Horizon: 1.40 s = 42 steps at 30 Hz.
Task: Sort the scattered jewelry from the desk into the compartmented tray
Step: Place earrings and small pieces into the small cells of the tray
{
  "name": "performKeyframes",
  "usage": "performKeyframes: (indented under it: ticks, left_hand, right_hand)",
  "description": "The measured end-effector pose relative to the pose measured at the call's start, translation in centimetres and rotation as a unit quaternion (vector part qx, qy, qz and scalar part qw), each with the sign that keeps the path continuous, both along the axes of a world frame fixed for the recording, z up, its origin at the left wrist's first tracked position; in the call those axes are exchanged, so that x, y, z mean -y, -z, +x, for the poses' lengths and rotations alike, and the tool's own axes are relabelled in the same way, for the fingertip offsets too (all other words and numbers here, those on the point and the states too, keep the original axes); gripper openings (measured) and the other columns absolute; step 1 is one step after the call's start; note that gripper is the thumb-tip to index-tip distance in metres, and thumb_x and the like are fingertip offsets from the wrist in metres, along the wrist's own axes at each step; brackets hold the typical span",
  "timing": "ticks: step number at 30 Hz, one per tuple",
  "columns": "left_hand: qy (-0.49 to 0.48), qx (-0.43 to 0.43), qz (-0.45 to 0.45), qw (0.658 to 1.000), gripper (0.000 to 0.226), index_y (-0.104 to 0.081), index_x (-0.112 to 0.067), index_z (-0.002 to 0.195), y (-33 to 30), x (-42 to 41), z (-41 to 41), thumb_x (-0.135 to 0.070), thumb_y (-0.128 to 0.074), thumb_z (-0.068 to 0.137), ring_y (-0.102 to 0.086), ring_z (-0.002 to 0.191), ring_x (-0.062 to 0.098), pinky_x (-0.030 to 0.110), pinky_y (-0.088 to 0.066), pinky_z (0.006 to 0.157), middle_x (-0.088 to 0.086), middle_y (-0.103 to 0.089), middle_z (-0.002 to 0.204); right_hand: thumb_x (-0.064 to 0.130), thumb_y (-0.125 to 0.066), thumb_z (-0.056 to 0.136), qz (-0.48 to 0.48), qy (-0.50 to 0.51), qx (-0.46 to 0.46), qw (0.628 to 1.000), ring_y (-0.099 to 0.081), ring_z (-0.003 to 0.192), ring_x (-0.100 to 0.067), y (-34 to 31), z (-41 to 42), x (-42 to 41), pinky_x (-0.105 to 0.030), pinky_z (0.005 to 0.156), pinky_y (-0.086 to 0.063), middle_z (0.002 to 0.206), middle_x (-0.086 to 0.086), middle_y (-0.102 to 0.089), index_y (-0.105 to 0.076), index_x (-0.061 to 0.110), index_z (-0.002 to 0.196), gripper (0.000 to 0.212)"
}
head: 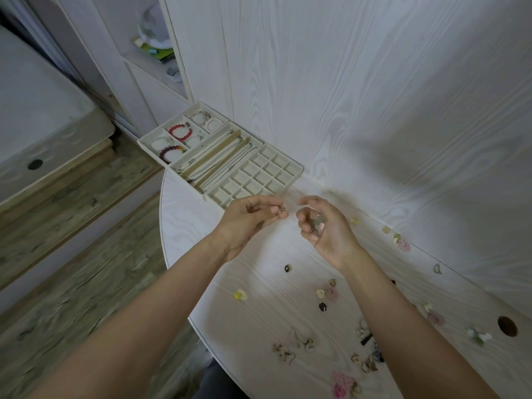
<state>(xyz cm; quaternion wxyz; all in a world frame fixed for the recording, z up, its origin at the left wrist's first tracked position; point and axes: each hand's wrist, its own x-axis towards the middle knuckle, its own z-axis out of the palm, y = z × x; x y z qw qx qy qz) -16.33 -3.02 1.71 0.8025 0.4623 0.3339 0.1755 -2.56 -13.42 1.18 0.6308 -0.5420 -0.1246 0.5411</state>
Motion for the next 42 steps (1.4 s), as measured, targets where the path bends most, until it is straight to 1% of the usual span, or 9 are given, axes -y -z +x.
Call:
performKeyframes:
  ticks: [4,8,19,23,26,28,33,38,42]
  left_hand:
    - [0.009,-0.016,0.025,1.000,0.013,-0.067,-0.004,0.093,-0.1,-0.2,-0.7,0.003,-0.061,0.083,-0.070,0.086,0.016,0.018,-0.054,0.076,0.008,-0.072,0.085]
    - [0.004,-0.079,0.082,0.994,0.014,-0.071,-0.011,0.091,0.4,-1.1,-1.8,-0.004,-0.071,0.078,-0.069,0.087,0.018,0.024,-0.055,0.081,0.011,-0.073,0.089]
    - [0.046,-0.096,0.010,0.994,0.031,-0.064,-0.003,0.113,1.7,-7.0,-4.4,0.011,-0.051,0.089,-0.067,0.099,0.014,0.016,-0.054,0.079,0.010,-0.070,0.104]
    - [0.025,-0.195,0.133,0.971,0.014,-0.069,-0.007,0.091,2.7,-10.5,-5.5,0.003,-0.067,0.081,-0.067,0.067,0.004,0.012,-0.052,0.060,0.008,-0.069,0.079]
    - [0.007,-0.258,0.253,0.932,0.007,-0.068,-0.009,0.075,3.7,-12.3,-6.0,-0.010,-0.073,0.079,-0.057,0.047,-0.001,0.008,-0.044,0.051,-0.005,-0.064,0.058]
    - [0.008,-0.282,0.276,0.919,0.020,-0.067,-0.012,0.064,4.6,-13.3,-6.2,-0.019,-0.071,0.083,-0.052,0.045,0.000,0.011,-0.043,0.054,-0.007,-0.062,0.052]
    - [-0.021,-0.311,0.263,0.913,0.031,-0.066,-0.016,0.056,6.1,-14.7,-5.8,-0.022,-0.066,0.087,-0.052,0.049,0.005,0.017,-0.044,0.058,-0.010,-0.060,0.048]
    - [-0.015,-0.345,0.250,0.905,0.023,-0.070,-0.004,0.070,7.1,-15.7,-5.5,-0.015,-0.061,0.089,-0.061,0.069,0.017,0.039,-0.054,0.082,0.001,-0.066,0.066]
    - [-0.007,-0.342,0.267,0.901,0.010,-0.069,-0.010,0.085,7.3,-15.9,-5.1,-0.008,-0.060,0.088,-0.064,0.079,0.018,0.034,-0.052,0.089,0.004,-0.068,0.078]
  right_hand:
    - [0.028,-0.058,0.093,-0.072,-0.137,0.176,0.972,-0.028,0.042,-0.005,0.2,-1.1,-1.0,-0.018,0.041,-0.018,0.058,0.004,-0.045,-0.066,0.009,0.097,0.021]
    - [0.021,-0.062,0.091,-0.075,-0.148,0.212,0.963,-0.032,0.040,-0.005,0.3,-2.3,-2.1,-0.016,0.039,-0.022,0.059,0.001,-0.051,-0.065,0.014,0.074,0.018]
    - [0.015,-0.058,0.093,-0.111,-0.147,0.288,0.940,-0.038,0.037,0.000,1.8,-3.5,-7.6,-0.009,0.039,-0.029,0.068,-0.001,-0.061,-0.066,0.009,0.081,0.016]
    - [0.009,-0.057,0.092,-0.113,-0.172,0.296,0.933,-0.047,0.038,0.006,2.7,-4.1,-10.5,-0.007,0.042,-0.034,0.073,-0.003,-0.065,-0.068,0.003,0.089,0.012]
    - [0.009,-0.059,0.089,-0.128,-0.156,0.326,0.924,-0.054,0.051,0.010,3.8,-4.4,-12.2,-0.007,0.058,-0.038,0.065,0.005,-0.064,-0.066,0.013,0.066,0.024]
    - [0.008,-0.058,0.090,-0.147,-0.156,0.351,0.912,-0.054,0.059,0.012,4.5,-4.4,-13.2,-0.004,0.064,-0.038,0.061,0.011,-0.061,-0.059,0.017,0.053,0.038]
    - [0.010,-0.057,0.091,-0.180,-0.171,0.378,0.892,-0.046,0.038,0.005,5.8,-4.5,-15.1,-0.004,0.047,-0.034,0.047,0.010,-0.048,-0.050,0.016,0.046,0.046]
    - [0.011,-0.057,0.089,-0.244,-0.183,0.375,0.875,-0.040,0.041,-0.012,7.7,-4.6,-17.1,-0.022,0.049,-0.034,0.043,0.001,-0.042,-0.046,0.012,0.048,0.043]
    - [0.013,-0.056,0.091,-0.252,-0.182,0.387,0.868,-0.044,0.043,-0.011,8.1,-4.8,-17.8,-0.023,0.050,-0.037,0.043,0.002,-0.047,-0.051,0.013,0.047,0.045]
